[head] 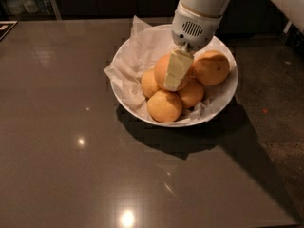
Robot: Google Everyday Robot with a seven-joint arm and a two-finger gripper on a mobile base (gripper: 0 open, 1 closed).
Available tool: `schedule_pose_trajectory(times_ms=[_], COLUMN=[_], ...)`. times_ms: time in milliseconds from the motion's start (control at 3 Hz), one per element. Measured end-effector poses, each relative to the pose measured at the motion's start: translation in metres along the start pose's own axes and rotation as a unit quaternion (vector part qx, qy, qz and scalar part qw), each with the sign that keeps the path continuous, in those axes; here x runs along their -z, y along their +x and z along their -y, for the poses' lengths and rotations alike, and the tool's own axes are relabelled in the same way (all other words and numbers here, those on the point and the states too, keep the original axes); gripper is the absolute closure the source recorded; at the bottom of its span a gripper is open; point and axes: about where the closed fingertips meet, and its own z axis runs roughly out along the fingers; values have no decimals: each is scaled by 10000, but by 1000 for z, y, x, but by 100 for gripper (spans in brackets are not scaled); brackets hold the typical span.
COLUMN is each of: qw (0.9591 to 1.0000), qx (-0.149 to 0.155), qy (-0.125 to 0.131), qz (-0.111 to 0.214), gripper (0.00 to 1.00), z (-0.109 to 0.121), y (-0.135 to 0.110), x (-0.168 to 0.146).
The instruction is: Pick orange from white bowl
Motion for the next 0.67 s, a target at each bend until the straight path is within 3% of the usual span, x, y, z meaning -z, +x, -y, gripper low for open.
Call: schedule_pose_trajectory(times_ms=[333, 667], qw=[10000, 9994], qx=[0, 91], qy=[0, 149], qz=[0, 313], gripper=[73, 96], z=[0, 0], y=[0, -4], x=[0, 9])
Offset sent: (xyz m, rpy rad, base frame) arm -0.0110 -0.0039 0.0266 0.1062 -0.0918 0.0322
